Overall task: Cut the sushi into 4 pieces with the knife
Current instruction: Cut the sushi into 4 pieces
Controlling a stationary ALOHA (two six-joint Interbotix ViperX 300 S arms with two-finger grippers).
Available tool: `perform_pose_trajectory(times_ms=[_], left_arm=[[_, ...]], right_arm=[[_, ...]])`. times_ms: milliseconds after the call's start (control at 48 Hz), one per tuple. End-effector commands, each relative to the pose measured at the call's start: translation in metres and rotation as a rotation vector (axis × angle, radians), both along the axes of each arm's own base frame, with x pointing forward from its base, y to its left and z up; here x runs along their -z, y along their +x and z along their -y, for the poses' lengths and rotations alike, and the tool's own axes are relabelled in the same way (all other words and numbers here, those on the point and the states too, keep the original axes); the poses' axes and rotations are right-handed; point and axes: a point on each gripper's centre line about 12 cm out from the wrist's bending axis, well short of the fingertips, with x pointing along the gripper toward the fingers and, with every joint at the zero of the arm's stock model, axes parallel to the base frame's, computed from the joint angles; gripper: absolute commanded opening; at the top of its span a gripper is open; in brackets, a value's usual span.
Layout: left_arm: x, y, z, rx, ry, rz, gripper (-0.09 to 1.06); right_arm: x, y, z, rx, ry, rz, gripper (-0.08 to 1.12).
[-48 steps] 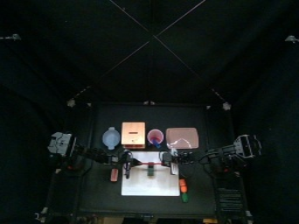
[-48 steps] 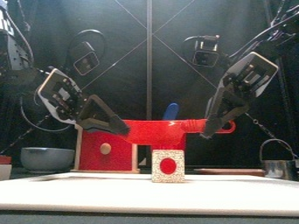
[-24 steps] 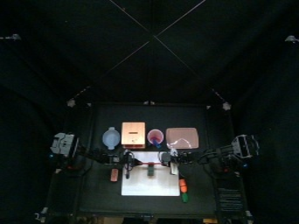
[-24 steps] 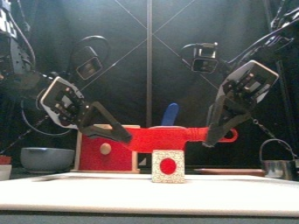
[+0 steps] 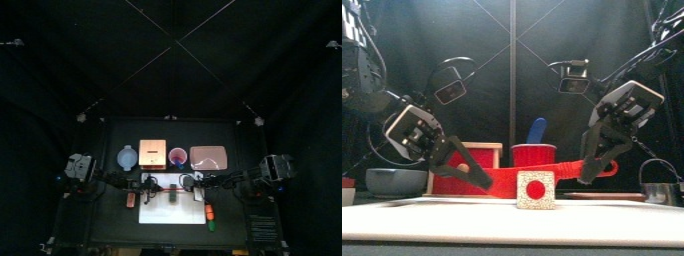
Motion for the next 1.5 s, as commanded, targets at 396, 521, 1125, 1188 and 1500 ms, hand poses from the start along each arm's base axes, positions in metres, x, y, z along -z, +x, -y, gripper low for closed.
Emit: perform_pose_trajectory(times_ms=[396,521,1125,1188,1500], left_arm=[[0.007,0.007,-0.023,-0.064,0.037,-0.030,0.08],[0.004,0.008,-0.036,-0.082,0.068,-0.025,0.08],[-0.056,0.006,-0.021,-0.031,0.084,0.138,0.08],[-0.064,0.005,-0.012,-0.006,0.082,0.157,0.08],[-0.068,0.001,0.014,0.068,0.073,0.172,0.08]], right_arm=[[-0.009,0.008,0.017,0.045,-0.007,0.022,0.06],[-0.015,0.004,0.032,0.076,-0.021,0.025,0.06],[-0.052,0.004,0.010,0.013,-0.016,0.133,0.06],[-0.058,0.002,0.002,-0.005,-0.006,0.151,0.06],[-0.066,-0.003,-0.025,-0.051,0.038,0.172,0.06]])
